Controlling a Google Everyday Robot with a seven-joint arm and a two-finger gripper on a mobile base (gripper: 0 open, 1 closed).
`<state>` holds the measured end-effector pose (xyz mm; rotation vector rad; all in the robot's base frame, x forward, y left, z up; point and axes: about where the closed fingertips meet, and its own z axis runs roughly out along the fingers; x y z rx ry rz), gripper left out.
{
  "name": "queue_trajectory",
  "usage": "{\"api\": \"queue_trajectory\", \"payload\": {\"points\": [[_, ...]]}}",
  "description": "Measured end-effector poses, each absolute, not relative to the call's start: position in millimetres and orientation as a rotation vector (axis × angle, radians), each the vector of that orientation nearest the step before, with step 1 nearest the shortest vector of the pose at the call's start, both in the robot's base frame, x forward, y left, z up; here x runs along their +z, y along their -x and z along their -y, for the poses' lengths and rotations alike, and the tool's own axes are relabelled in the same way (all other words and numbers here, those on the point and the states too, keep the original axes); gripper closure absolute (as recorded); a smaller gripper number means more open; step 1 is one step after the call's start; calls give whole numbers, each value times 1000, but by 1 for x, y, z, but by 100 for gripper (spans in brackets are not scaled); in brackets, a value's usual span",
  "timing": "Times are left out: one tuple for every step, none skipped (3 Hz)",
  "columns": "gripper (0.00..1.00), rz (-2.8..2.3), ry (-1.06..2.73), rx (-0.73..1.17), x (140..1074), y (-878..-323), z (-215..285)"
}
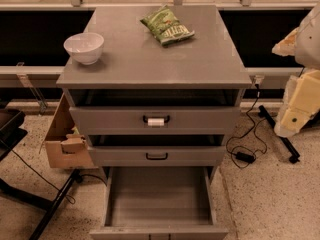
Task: Place green jalapeno chip bag into bottom drawer
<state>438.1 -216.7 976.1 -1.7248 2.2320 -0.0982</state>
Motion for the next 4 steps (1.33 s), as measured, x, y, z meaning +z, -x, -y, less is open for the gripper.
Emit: {"api": "queue_trajectory", "payload": {"points": [[0, -2229, 1721, -100, 976, -439, 216], [0, -2157, 1609, -122, 979, -465, 208], [0, -2052, 1473, -127, 985, -524, 204], [0, -1939, 1304, -67, 1001, -598, 195]]}}
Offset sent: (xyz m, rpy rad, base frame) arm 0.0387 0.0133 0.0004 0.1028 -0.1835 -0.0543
